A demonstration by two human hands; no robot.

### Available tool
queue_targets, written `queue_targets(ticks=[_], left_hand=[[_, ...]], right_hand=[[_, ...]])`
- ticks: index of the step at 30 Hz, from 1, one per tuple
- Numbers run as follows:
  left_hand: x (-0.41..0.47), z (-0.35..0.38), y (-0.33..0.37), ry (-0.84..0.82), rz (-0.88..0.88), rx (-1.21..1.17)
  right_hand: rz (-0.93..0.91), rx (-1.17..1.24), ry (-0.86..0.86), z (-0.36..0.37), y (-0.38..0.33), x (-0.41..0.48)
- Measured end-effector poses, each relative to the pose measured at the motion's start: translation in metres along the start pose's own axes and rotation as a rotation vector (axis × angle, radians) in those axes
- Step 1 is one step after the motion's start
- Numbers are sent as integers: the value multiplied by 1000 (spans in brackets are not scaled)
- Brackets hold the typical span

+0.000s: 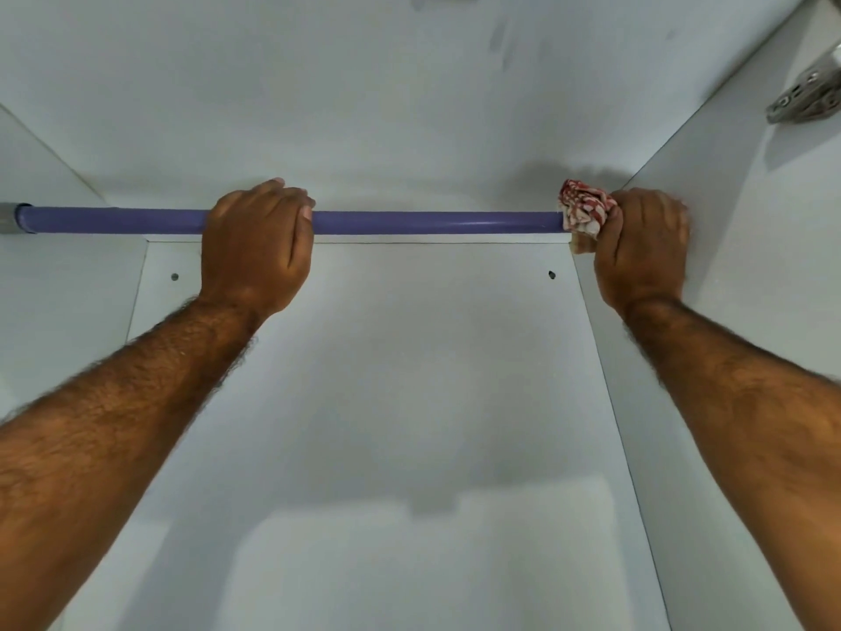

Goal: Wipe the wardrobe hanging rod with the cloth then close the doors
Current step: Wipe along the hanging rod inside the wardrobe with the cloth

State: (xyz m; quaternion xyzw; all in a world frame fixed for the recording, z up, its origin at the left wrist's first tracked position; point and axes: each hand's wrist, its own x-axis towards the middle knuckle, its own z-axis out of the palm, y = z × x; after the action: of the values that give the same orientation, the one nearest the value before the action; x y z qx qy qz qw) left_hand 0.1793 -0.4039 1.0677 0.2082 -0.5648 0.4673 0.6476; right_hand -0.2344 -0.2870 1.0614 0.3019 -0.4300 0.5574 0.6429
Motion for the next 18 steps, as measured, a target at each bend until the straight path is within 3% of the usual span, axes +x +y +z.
queue_targets(ticks=[7, 18], left_hand=[[-2, 1, 0, 1, -2, 6], [0, -6, 0, -108, -20, 44]], right_hand=[[-79, 23, 70, 12, -38, -9], [-276, 128, 57, 23, -202, -35]])
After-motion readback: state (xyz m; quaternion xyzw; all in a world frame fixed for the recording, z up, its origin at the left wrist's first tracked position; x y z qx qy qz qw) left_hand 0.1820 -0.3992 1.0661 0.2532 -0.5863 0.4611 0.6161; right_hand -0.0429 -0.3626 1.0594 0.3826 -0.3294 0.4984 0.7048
